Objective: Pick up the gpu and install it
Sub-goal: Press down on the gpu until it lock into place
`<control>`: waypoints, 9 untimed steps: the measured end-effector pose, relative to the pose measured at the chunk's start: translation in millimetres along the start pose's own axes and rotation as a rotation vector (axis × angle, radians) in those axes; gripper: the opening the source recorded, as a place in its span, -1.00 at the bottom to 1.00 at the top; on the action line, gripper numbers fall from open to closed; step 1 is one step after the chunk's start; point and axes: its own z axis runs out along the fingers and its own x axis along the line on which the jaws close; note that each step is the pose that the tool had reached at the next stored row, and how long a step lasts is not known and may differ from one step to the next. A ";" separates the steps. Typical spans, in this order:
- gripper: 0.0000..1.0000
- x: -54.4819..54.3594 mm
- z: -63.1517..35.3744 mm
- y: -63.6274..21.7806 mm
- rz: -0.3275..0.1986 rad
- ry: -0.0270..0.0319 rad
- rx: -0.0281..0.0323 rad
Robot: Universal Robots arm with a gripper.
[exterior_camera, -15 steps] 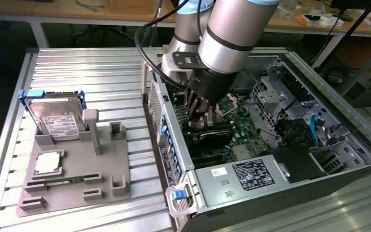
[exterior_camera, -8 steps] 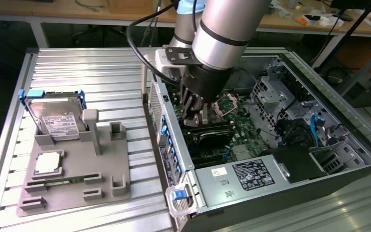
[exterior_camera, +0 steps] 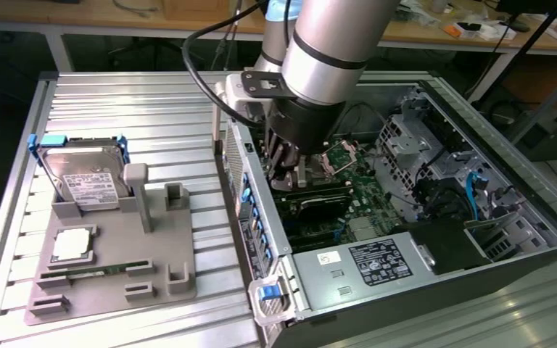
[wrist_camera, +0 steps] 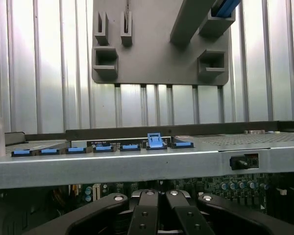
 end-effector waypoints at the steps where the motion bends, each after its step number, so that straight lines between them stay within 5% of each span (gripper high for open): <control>1: -0.79 0.0 0.2 0.2 0.000 -0.0001 -0.0001; 9: -0.79 0.3 6.8 0.2 0.000 -0.0022 -0.0013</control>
